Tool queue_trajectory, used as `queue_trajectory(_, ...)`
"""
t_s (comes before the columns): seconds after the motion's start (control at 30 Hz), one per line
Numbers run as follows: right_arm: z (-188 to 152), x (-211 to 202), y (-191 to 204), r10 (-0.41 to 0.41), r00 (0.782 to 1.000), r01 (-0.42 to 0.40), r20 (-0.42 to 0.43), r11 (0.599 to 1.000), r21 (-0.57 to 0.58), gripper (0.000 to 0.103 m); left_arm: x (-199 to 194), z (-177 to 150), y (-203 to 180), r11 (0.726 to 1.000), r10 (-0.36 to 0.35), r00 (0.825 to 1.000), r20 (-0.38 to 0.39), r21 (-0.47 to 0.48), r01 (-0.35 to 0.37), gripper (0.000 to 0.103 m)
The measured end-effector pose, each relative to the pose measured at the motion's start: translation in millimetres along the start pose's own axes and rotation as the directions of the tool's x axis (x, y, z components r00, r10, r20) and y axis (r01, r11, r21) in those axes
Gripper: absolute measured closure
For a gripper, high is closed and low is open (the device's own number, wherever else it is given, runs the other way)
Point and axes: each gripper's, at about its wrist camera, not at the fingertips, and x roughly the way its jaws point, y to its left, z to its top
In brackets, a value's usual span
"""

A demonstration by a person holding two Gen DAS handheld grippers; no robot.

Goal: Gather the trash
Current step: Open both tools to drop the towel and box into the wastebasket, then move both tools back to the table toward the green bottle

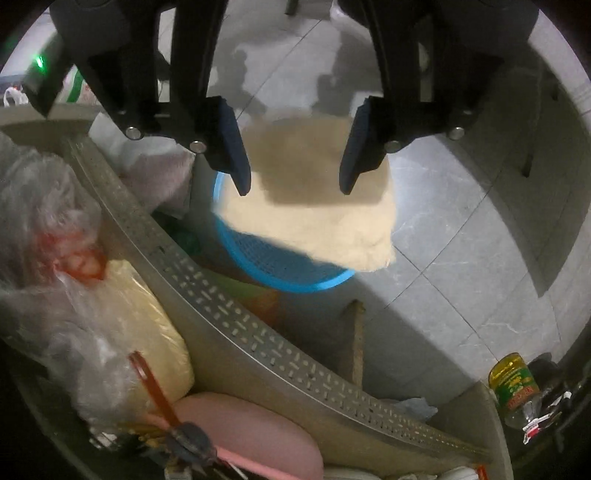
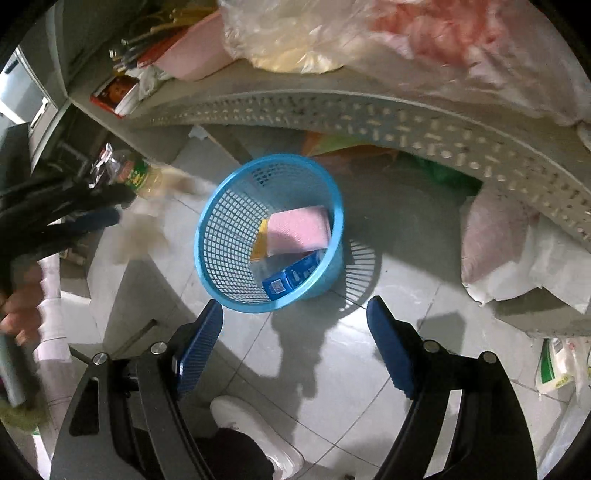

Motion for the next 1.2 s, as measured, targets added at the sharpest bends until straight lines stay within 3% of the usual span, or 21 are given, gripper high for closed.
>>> queue_trajectory(0.13,-1.9,-4.4,-5.6,-0.002,1.000,0.002,0.007,1.000,0.010,0.025,-7.3,-1.9,2.6,0.999,-0.038,0.999,0.007,-0.032,0.038,0.053)
queue_trajectory(0.37,-3.8,-5.4,11.6,0.032,0.999,-0.032,0.012,0.999,-0.020,0.025,-71.6,-16.6,10.2,0.996,-0.086,0.991,0.105,0.009,0.086,0.053)
queue_trajectory(0.67,-4.9,-16.4,46.6,0.080,0.996,-0.077,0.027,0.993,-0.088,0.025,-177.5,-80.8,58.8,0.989,-0.142,0.960,0.242,-0.013,0.150,0.053)
queue_trajectory(0.83,-7.1,-23.0,72.4,0.112,0.993,-0.108,0.022,0.985,-0.136,0.025,-232.2,-137.6,94.6,0.993,-0.079,0.934,0.347,-0.054,0.104,0.046)
queue_trajectory(1.0,-11.7,-36.5,107.9,0.194,0.981,-0.188,0.010,0.963,-0.194,0.025,-269.8,-215.7,138.5,0.985,0.019,0.906,0.423,-0.163,0.056,0.043)
queue_trajectory(1.1,-15.5,-45.7,138.0,0.257,0.966,-0.253,-0.017,0.936,-0.244,0.025,-286.8,-260.1,166.0,0.971,0.096,0.892,0.441,-0.238,0.013,0.043)
queue_trajectory(1.2,-21.1,-57.2,172.1,0.331,0.942,-0.333,-0.056,0.895,-0.297,0.025,-305.5,-300.6,188.5,0.949,0.200,0.867,0.457,-0.309,-0.056,0.043)
